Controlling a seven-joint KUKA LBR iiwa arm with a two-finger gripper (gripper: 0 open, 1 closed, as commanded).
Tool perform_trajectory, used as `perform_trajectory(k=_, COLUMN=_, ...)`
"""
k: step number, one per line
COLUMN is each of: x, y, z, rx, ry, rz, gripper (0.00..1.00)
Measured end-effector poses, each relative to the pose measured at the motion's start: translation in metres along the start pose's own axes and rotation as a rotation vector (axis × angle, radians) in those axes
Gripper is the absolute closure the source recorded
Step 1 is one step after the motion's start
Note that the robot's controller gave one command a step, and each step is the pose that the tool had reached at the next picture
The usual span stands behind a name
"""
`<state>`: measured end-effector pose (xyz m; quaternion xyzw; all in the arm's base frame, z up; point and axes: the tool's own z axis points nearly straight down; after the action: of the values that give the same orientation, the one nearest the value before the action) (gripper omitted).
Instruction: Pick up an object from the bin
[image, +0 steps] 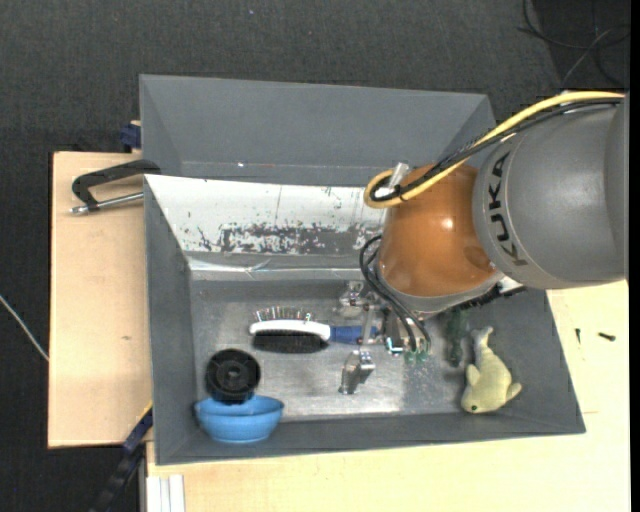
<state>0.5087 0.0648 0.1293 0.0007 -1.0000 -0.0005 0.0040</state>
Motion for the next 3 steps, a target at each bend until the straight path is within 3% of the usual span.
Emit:
perform_trajectory(k=1, x=-0.0456, y=0.0474, z=0.058, rx=-0.003, ry=-0.018, rz=0.041, gripper=0.0)
perform_trajectory(k=3, x=-0.0485, y=0.0492, z=0.055, rx=-0.002, ry=-0.013, rz=0.04, gripper=0.0)
